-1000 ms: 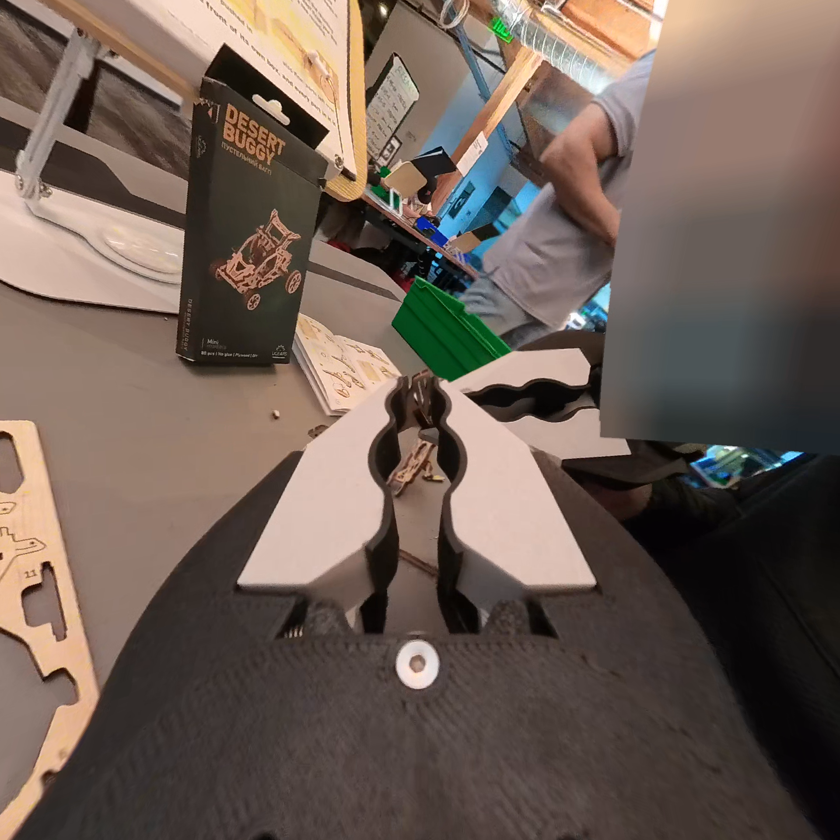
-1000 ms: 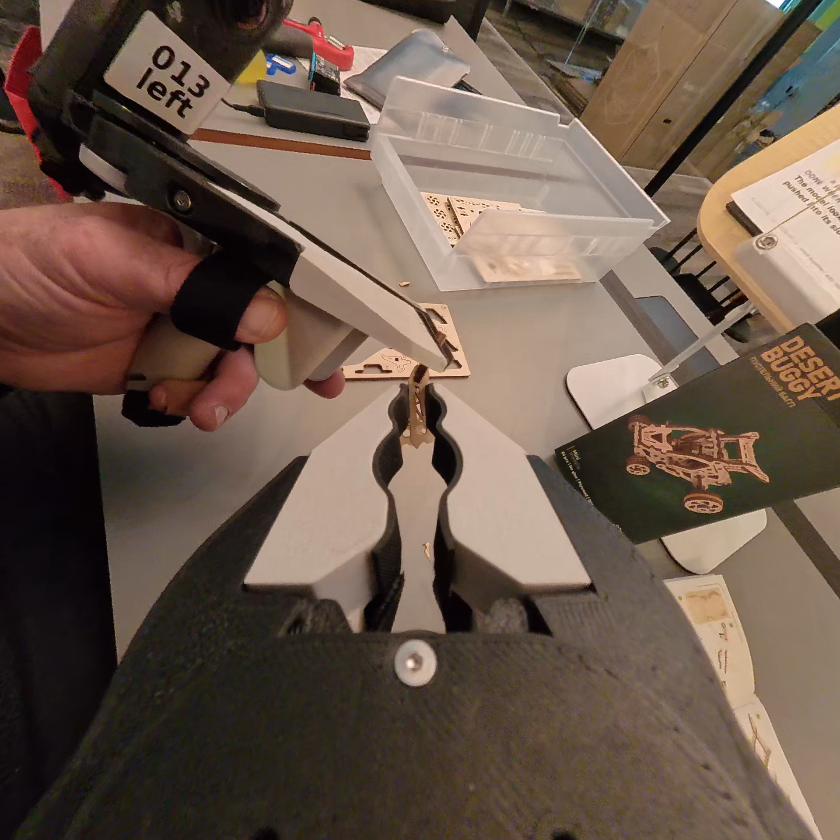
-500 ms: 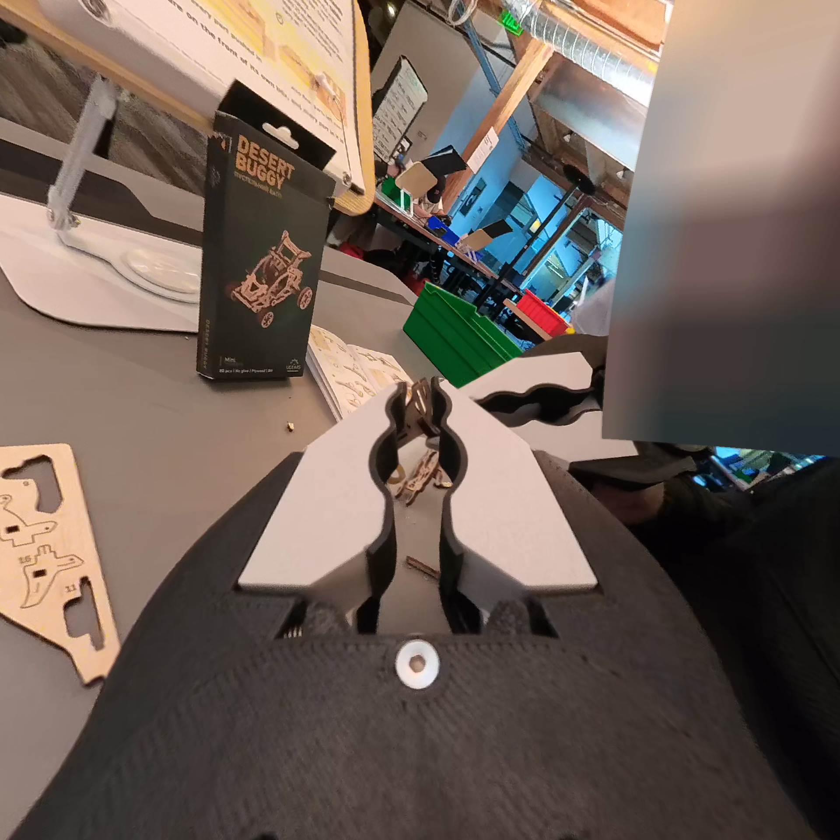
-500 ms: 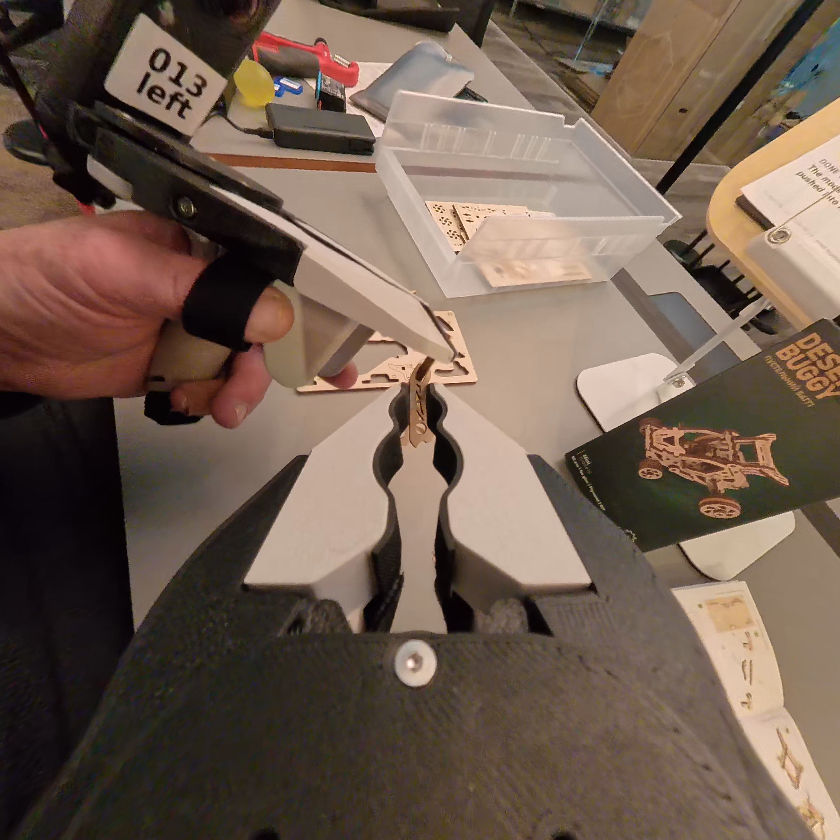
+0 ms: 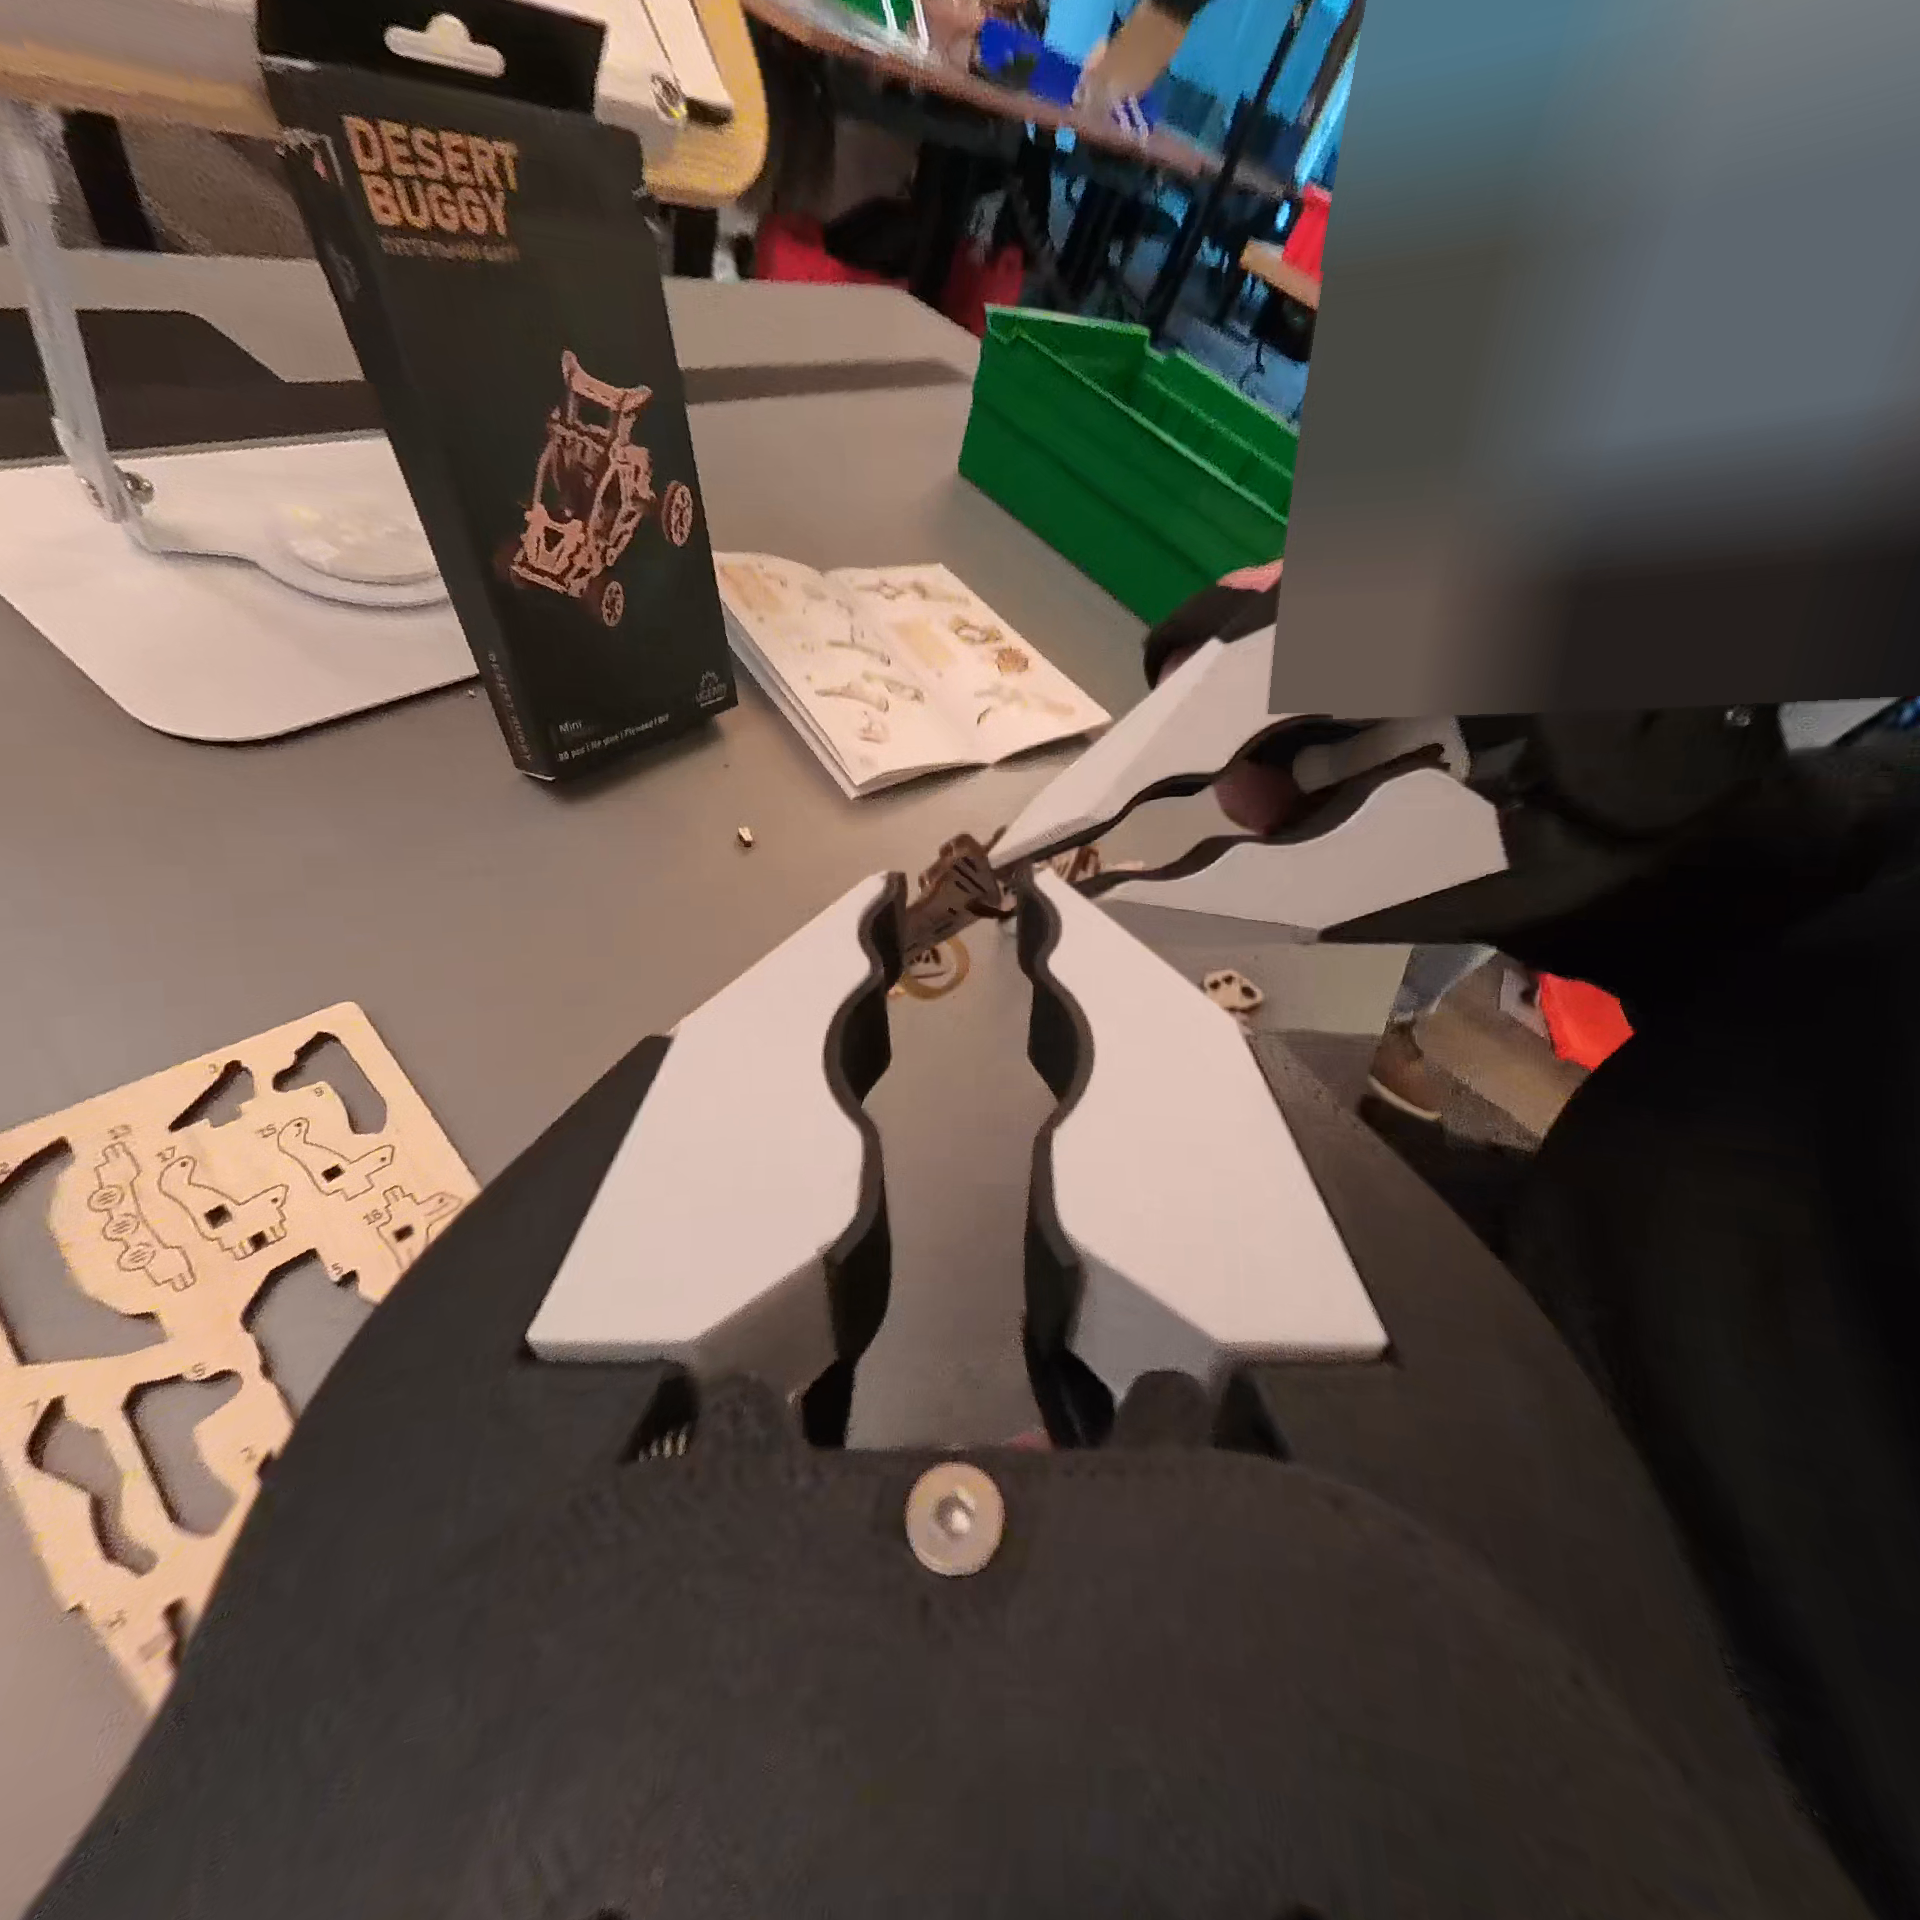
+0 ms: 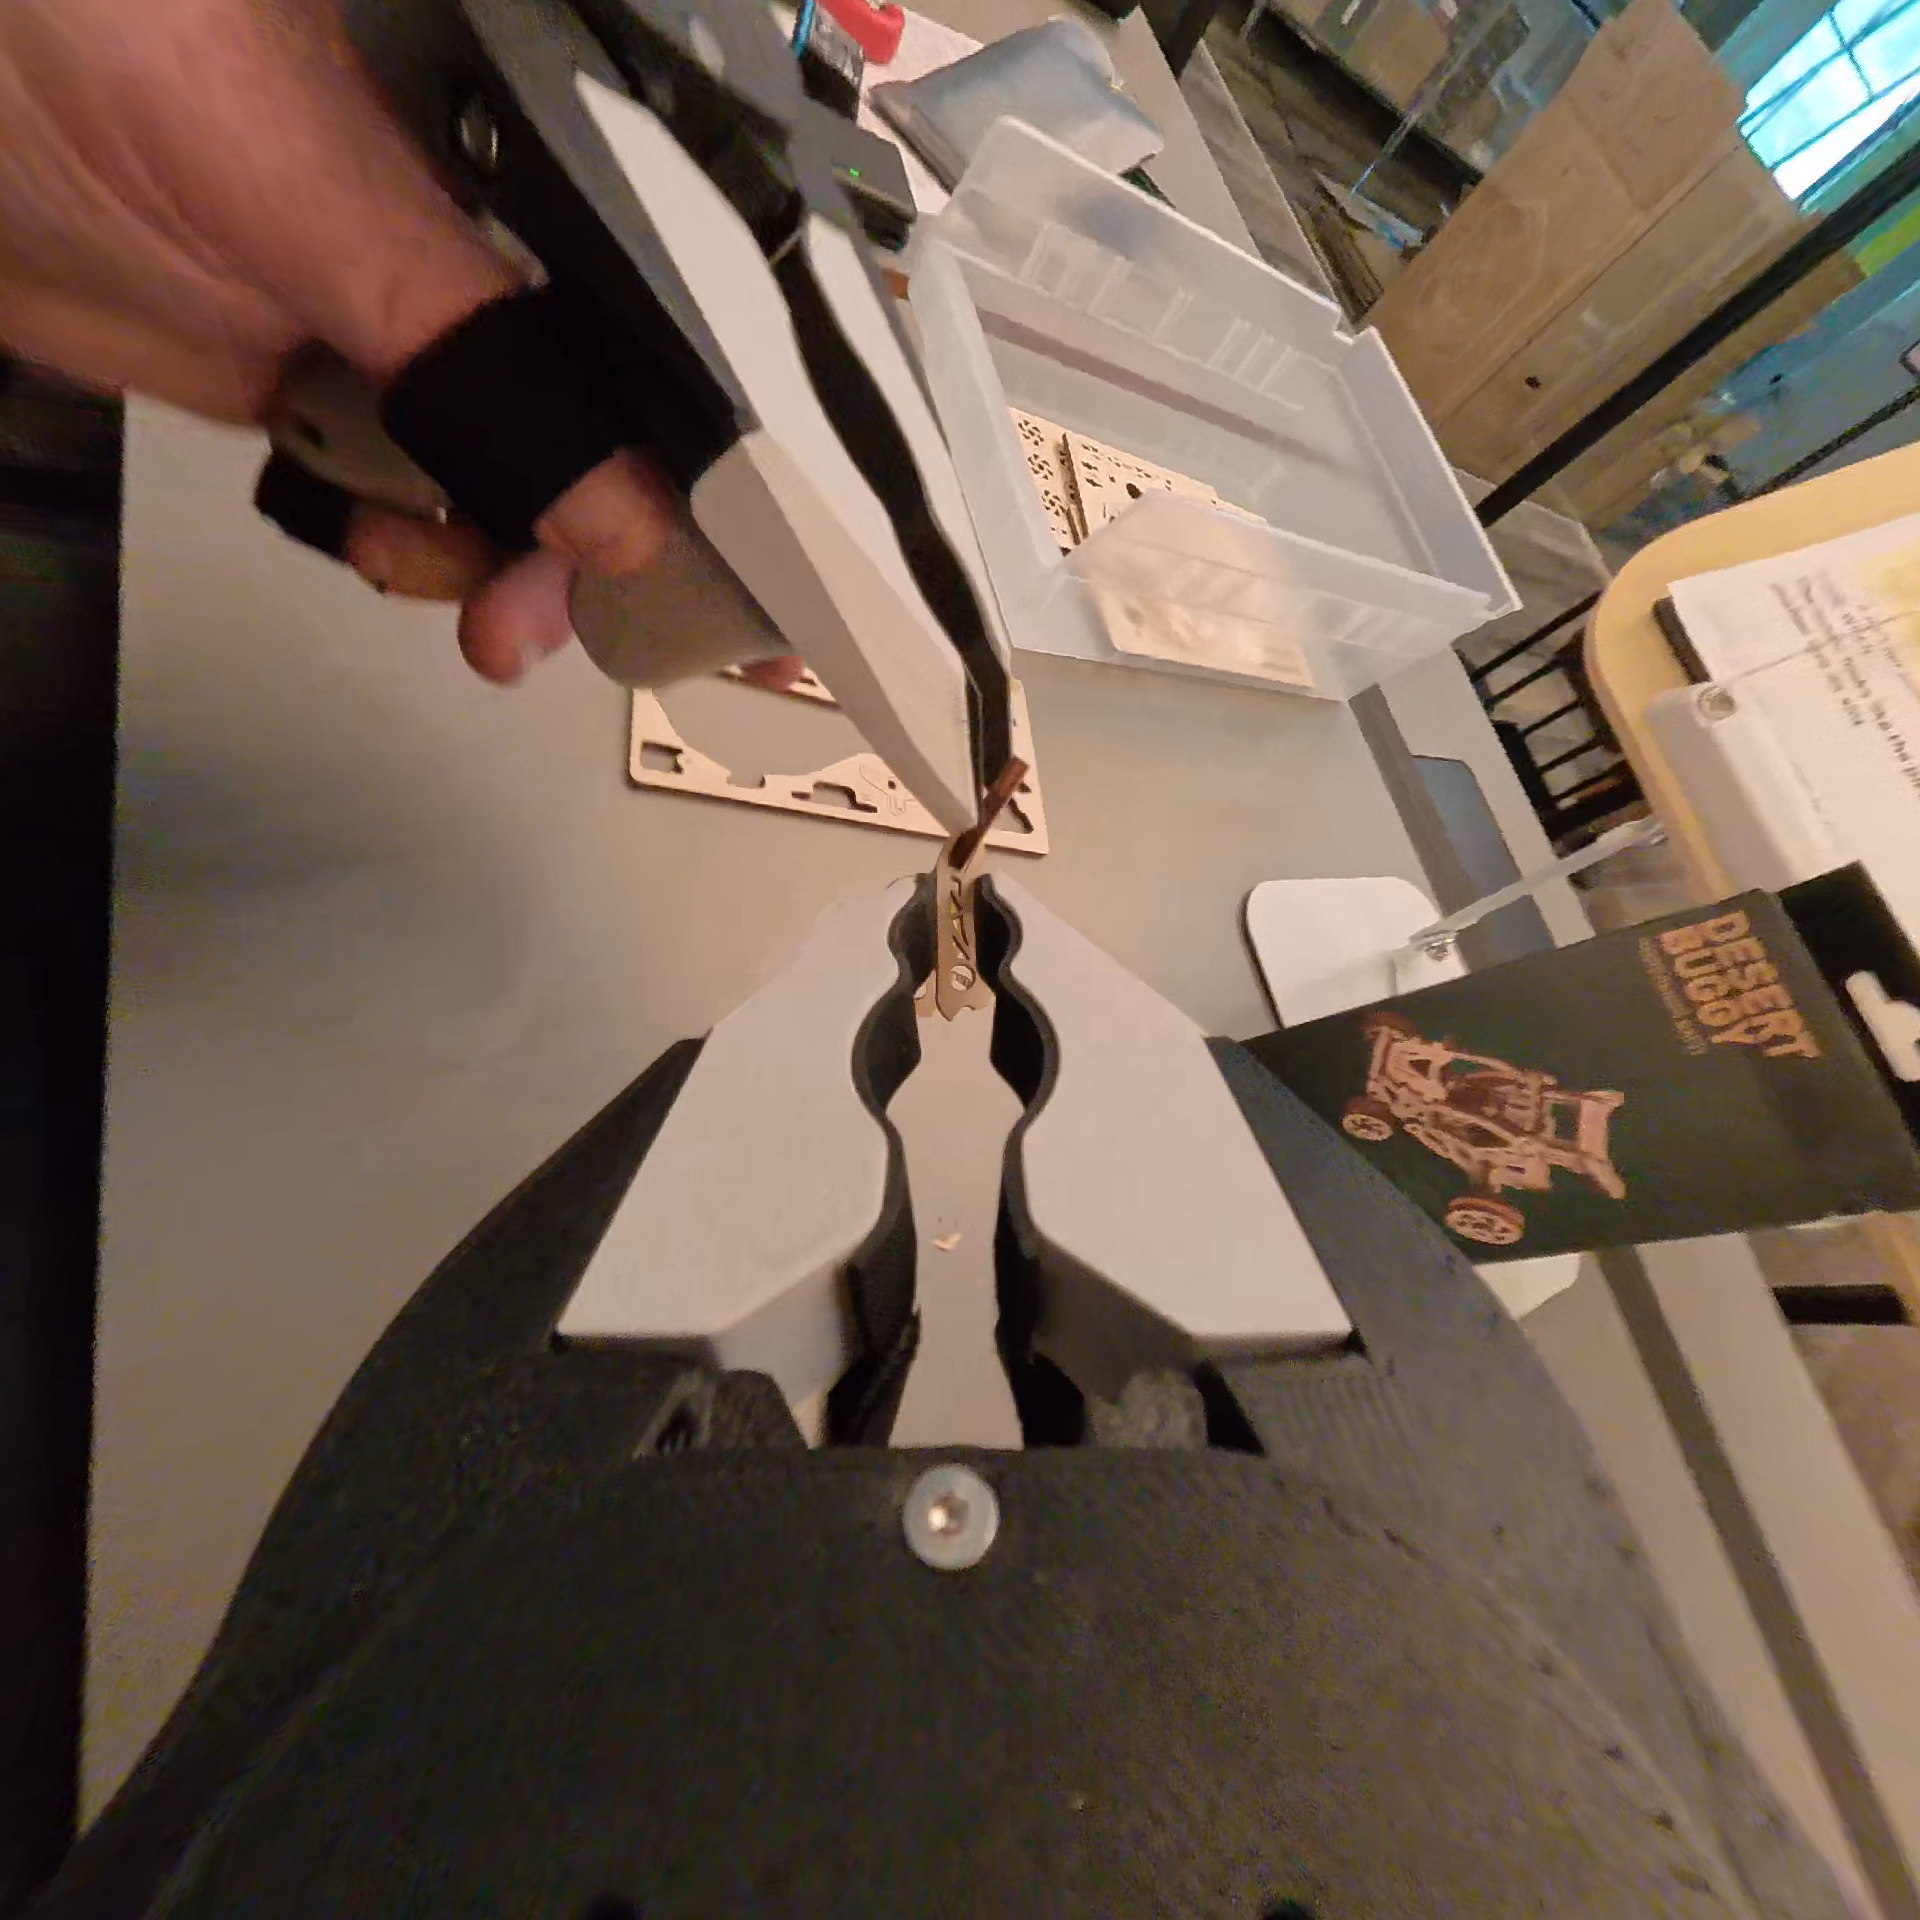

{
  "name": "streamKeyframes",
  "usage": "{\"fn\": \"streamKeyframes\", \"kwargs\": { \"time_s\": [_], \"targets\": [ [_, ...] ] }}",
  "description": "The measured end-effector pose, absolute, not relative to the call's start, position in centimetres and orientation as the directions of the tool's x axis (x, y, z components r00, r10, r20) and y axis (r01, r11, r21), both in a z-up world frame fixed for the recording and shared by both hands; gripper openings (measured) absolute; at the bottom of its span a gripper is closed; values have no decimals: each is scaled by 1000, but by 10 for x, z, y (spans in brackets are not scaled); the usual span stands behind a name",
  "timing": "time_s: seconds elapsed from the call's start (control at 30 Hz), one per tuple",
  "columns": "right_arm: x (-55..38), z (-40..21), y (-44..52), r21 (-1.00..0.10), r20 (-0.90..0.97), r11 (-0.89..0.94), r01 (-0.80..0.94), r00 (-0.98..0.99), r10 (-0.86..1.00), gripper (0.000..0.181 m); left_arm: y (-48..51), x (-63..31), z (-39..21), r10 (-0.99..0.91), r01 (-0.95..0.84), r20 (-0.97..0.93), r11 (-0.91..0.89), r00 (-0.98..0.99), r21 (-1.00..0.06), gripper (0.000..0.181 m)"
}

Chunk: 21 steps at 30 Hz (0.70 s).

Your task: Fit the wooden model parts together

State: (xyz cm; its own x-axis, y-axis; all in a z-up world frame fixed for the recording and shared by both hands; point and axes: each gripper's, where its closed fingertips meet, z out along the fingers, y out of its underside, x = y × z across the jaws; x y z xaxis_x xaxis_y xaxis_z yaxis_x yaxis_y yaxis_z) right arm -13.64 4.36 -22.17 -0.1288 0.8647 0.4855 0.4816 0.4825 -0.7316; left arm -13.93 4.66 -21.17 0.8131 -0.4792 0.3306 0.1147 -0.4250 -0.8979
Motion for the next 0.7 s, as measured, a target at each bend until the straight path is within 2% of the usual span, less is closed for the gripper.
{"fn": "streamKeyframes", "kwargs": {
  "time_s": [0.03,0.2,0.3,0.53,0.7],
  "targets": [
    [-136,-222,42,-711,517,517,477,-144,844,4,45,-140,-211,-482,100,325,-436,814,-895,23],
    [-137,-224,31,-600,657,667,443,-204,726,4,35,-139,-213,-518,-47,231,-468,824,-883,14],
    [-137,-225,27,-575,681,698,427,-222,697,5,30,-135,-218,-532,-86,220,-490,818,-867,10],
    [-138,-226,23,-544,720,737,401,-229,656,4,24,-137,-219,-541,-79,259,-523,800,-849,9],
    [-139,-224,21,-550,726,740,387,-215,653,4,24,-138,-217,-516,35,360,-535,777,-844,9]
  ]
}}
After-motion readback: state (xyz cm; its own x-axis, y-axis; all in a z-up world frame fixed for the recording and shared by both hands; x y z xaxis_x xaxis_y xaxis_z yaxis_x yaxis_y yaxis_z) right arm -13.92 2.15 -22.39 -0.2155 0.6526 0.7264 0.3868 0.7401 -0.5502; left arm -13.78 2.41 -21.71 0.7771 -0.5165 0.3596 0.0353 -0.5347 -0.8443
